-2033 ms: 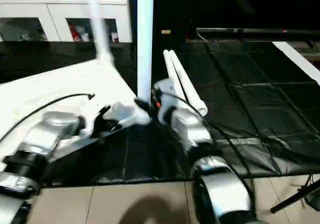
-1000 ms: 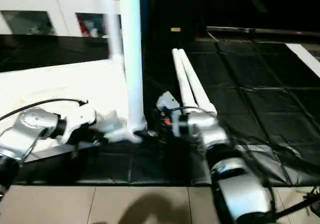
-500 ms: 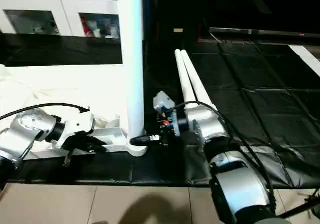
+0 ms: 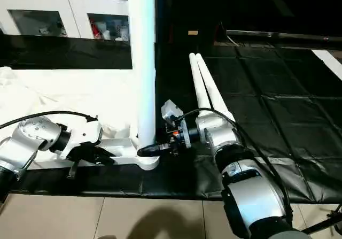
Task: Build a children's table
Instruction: Rotate leg to tighten
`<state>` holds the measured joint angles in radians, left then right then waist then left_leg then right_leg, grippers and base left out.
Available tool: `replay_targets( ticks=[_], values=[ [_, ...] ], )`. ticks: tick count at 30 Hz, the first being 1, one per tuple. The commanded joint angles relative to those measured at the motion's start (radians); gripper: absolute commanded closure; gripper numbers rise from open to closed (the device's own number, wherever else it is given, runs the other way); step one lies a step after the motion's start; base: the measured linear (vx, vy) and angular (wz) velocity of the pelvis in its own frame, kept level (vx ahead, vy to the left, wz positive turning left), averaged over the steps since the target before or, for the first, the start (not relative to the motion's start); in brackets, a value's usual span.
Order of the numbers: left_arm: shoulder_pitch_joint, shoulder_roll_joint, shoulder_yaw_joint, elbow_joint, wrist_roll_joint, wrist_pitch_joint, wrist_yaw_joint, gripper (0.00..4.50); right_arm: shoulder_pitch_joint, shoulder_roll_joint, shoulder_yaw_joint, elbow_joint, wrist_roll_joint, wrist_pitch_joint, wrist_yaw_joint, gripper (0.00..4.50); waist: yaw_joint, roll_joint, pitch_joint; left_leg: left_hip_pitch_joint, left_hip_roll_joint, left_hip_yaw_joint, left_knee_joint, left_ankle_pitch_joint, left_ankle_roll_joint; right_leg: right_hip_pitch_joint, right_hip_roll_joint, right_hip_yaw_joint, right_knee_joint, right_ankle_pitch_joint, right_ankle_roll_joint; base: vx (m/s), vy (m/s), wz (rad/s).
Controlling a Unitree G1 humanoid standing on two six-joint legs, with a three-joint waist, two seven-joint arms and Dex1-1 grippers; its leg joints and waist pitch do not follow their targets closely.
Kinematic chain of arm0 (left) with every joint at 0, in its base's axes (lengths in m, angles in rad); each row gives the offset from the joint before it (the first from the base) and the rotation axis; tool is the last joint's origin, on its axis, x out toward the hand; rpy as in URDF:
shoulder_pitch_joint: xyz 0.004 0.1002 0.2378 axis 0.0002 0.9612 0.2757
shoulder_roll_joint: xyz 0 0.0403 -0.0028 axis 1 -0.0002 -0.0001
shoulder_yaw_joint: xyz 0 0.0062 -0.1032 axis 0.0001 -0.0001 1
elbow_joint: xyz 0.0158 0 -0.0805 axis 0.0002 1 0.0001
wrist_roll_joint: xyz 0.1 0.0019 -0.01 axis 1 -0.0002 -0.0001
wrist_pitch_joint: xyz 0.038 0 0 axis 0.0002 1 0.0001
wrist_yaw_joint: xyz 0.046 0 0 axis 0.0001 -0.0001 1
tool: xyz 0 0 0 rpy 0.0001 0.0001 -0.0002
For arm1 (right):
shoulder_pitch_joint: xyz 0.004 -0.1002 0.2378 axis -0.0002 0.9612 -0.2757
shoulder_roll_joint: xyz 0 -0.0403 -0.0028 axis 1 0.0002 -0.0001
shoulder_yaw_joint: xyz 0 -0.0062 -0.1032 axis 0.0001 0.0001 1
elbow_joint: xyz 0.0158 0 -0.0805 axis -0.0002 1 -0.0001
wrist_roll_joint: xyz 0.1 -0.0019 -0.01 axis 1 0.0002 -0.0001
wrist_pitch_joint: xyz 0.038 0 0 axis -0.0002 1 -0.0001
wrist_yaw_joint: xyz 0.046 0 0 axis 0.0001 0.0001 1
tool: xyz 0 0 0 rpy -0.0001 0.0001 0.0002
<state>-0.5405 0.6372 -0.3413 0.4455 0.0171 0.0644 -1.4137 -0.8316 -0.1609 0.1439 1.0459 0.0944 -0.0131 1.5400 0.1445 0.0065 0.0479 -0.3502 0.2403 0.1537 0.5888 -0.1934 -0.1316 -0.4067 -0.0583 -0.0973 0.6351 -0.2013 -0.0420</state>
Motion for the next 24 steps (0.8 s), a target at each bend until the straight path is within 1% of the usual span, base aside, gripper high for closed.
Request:
replay_targets(
  ticks=[1, 3, 4, 5, 7, 8, 9, 10, 11, 12, 13, 14, 15, 16, 17, 18, 19, 20, 21, 22, 23, 24],
  values=[
    [0.002, -0.003, -0.022, -0.002, 0.011, -0.015, -0.014, 4.50, -0.013, 0.003, 0.000, 0.013, 0.008, 0.013, 0.029, 1.98, -0.006, 0.005, -0.071, -0.001, 0.000, 0.016, -0.059, -0.093, 0.056, 0.062, -0.078, 0.058, -0.059, -0.050, -0.225, 0.000, 0.000, 0.00],
    [-0.001, -0.006, -0.020, 0.003, 0.012, -0.014, -0.010, 4.50, -0.009, 0.007, -0.003, 0.009, 0.011, 0.017, 0.026, 2.12, -0.006, 0.006, -0.071, 0.000, 0.000, 0.016, -0.060, -0.100, 0.054, 0.062, -0.078, 0.058, -0.060, -0.066, -0.222, 0.000, 0.000, 0.00],
    [-0.004, -0.012, -0.016, 0.008, 0.011, -0.011, -0.003, 4.50, -0.005, 0.011, -0.006, 0.004, 0.016, 0.023, 0.023, 2.16, -0.007, 0.005, -0.070, -0.001, 0.000, 0.016, -0.060, -0.103, 0.053, 0.062, -0.078, 0.059, -0.061, -0.074, -0.220, 0.000, 0.000, 0.00],
    [-0.007, -0.023, -0.004, 0.013, 0.002, 0.010, 0.015, 4.50, 0.005, 0.017, -0.011, -0.008, 0.024, 0.038, 0.013, 2.16, -0.007, 0.007, -0.070, 0.000, 0.000, 0.016, -0.060, -0.107, 0.050, 0.062, -0.078, 0.059, -0.062, -0.082, -0.216, 0.000, 0.000, 0.00],
    [-0.010, -0.036, 0.009, 0.018, -0.006, 0.036, 0.042, 4.50, 0.020, 0.023, -0.015, -0.025, 0.033, 0.055, 0.005, 2.22, -0.008, 0.007, -0.069, 0.003, 0.001, 0.016, -0.061, -0.118, 0.045, 0.059, -0.077, 0.059, -0.063, -0.098, -0.214, 0.000, 0.000, 0.00],
    [-0.017, -0.056, 0.031, 0.027, -0.008, 0.077, 0.098, 4.50, 0.047, 0.036, -0.023, -0.050, 0.033, 0.049, -0.055, 2.24, -0.007, 0.006, -0.065, 0.003, 0.001, 0.018, -0.062, -0.133, 0.042, 0.058, -0.077, 0.060, -0.068, -0.123, -0.206, 0.000, 0.000, 0.00],
    [-0.018, -0.060, 0.034, 0.028, -0.008, 0.085, 0.108, 4.50, 0.052, 0.039, -0.024, -0.055, 0.032, 0.047, -0.066, 2.25, -0.005, 0.007, -0.066, 0.005, 0.000, 0.017, -0.062, -0.137, 0.039, 0.058, -0.078, 0.060, -0.069, -0.137, -0.204, 0.000, 0.000, 0.00],
    [-0.021, -0.071, 0.049, 0.032, -0.009, 0.100, 0.142, 4.50, 0.068, 0.050, -0.030, -0.072, 0.034, 0.045, -0.104, 2.26, -0.006, 0.006, -0.063, 0.004, -0.001, 0.018, -0.063, -0.143, 0.033, 0.059, -0.079, 0.061, -0.073, -0.164, -0.193, 0.000, 0.000, 0.00],
    [-0.023, -0.084, 0.065, 0.030, -0.013, 0.120, 0.179, 4.50, 0.080, 0.066, -0.036, -0.081, 0.030, 0.049, -0.167, 2.28, -0.007, 0.006, -0.063, 0.003, -0.002, 0.016, -0.064, -0.158, 0.027, 0.060, -0.080, 0.060, -0.076, -0.203, -0.183, 0.000, 0.000, 0.00],
    [-0.024, -0.095, 0.078, 0.023, -0.016, 0.141, 0.209, 4.50, 0.082, 0.079, -0.042, -0.079, 0.023, 0.058, -0.227, 2.30, -0.008, 0.011, -0.062, 0.002, -0.003, 0.015, -0.065, -0.165, 0.023, 0.060, -0.079, 0.059, -0.078, -0.222, -0.177, 0.000, 0.000, 0.00],
    [-0.023, -0.108, 0.095, 0.007, -0.021, 0.174, 0.245, 4.50, 0.082, 0.099, -0.052, -0.070, 0.017, 0.072, -0.306, 2.32, -0.012, 0.015, -0.060, 0.006, -0.003, 0.014, -0.066, -0.172, 0.008, 0.055, -0.079, 0.061, -0.081, -0.246, -0.167, 0.000, 0.000, 0.00],
    [-0.023, -0.116, 0.105, -0.004, -0.025, 0.196, 0.267, 4.50, 0.080, 0.111, -0.058, -0.063, 0.013, 0.081, -0.357, 2.33, -0.019, 0.008, -0.058, 0.002, -0.007, 0.013, -0.069, -0.181, 0.000, 0.062, -0.080, 0.059, -0.085, -0.286, -0.152, 0.000, 0.000, 0.00],
    [-0.020, -0.126, 0.119, -0.028, -0.026, 0.242, 0.299, 4.50, 0.070, 0.132, -0.074, -0.043, 0.013, 0.093, -0.437, 2.33, -0.022, 0.008, -0.058, 0.000, -0.009, 0.010, -0.070, -0.185, -0.001, 0.064, -0.080, 0.057, -0.087, -0.306, -0.144, 0.000, 0.000, 0.00],
    [-0.018, -0.136, 0.128, -0.050, -0.020, 0.283, 0.332, 4.50, 0.058, 0.153, -0.089, -0.022, 0.015, 0.102, -0.509, 2.36, -0.032, 0.010, -0.057, 0.001, -0.010, 0.010, -0.071, -0.190, -0.006, 0.061, -0.078, 0.058, -0.089, -0.318, -0.137, 0.000, 0.000, 0.00],
    [-0.017, -0.152, 0.142, -0.072, -0.010, 0.335, 0.376, 4.50, 0.045, 0.180, -0.105, -0.001, 0.009, 0.099, -0.605, 2.39, -0.042, 0.010, -0.059, 0.001, -0.010, 0.008, -0.071, -0.186, -0.013, 0.062, -0.080, 0.057, -0.087, -0.314, -0.144, 0.000, 0.000, 0.00],
    [-0.017, -0.152, 0.142, -0.072, -0.010, 0.335, 0.376, 4.50, 0.045, 0.180, -0.105, -0.001, 0.009, 0.099, -0.605, 2.41, -0.048, 0.009, -0.058, 0.000, -0.011, 0.008, -0.071, -0.186, -0.015, 0.062, -0.078, 0.057, -0.088, -0.313, -0.146, 0.000, 0.000, 0.00],
    [-0.018, -0.159, 0.146, -0.076, -0.007, 0.350, 0.390, 4.50, 0.043, 0.187, -0.107, 0.002, 0.005, 0.092, -0.632, 2.41, -0.054, 0.010, -0.058, -0.002, -0.014, 0.008, -0.069, -0.186, -0.008, 0.064, -0.077, 0.056, -0.091, -0.315, -0.145, 0.000, 0.000, 0.00],
    [-0.025, -0.194, 0.161, -0.086, -0.005, 0.396, 0.441, 4.50, 0.033, 0.210, -0.109, 0.011, -0.006, 0.089, -0.697, 2.43, -0.057, 0.008, -0.059, -0.002, -0.015, 0.009, -0.067, -0.178, 0.002, 0.064, -0.075, 0.057, -0.090, -0.295, -0.146, 0.000, 0.000, 0.00],
    [-0.032, -0.232, 0.174, -0.092, 0.002, 0.436, 0.499, 4.50, 0.022, 0.234, -0.114, 0.021, -0.014, 0.090, -0.771, 2.45, -0.061, 0.006, -0.059, 0.001, -0.013, 0.012, -0.066, -0.159, -0.002, 0.060, -0.073, 0.059, -0.085, -0.261, -0.158, 0.000, 0.000, 0.00],
    [-0.036, -0.251, 0.179, -0.094, 0.007, 0.454, 0.528, 4.50, 0.016, 0.245, -0.115, 0.027, -0.019, 0.094, -0.806, 2.45, -0.060, 0.007, -0.060, 0.003, -0.014, 0.010, -0.066, -0.158, 0.000, 0.061, -0.074, 0.057, -0.087, -0.262, -0.161, 0.000, 0.000, 0.00],
    [-0.041, -0.287, 0.184, -0.100, 0.016, 0.481, 0.577, 4.50, 0.008, 0.267, -0.113, 0.031, -0.025, 0.099, -0.855, 2.45, -0.061, 0.005, -0.060, 0.002, -0.015, 0.012, -0.066, -0.152, 0.005, 0.061, -0.074, 0.058, -0.088, -0.256, -0.163, 0.000, 0.000, 0.00],
    [-0.044, -0.305, 0.181, -0.103, 0.019, 0.490, 0.595, 4.50, 0.007, 0.277, -0.110, 0.028, -0.029, 0.094, -0.871, 2.45, -0.060, 0.004, -0.059, 0.003, -0.014, 0.012, -0.067, -0.149, 0.008, 0.060, -0.073, 0.058, -0.088, -0.247, -0.163, 0.000, 0.000, 0.00]
  ],
)
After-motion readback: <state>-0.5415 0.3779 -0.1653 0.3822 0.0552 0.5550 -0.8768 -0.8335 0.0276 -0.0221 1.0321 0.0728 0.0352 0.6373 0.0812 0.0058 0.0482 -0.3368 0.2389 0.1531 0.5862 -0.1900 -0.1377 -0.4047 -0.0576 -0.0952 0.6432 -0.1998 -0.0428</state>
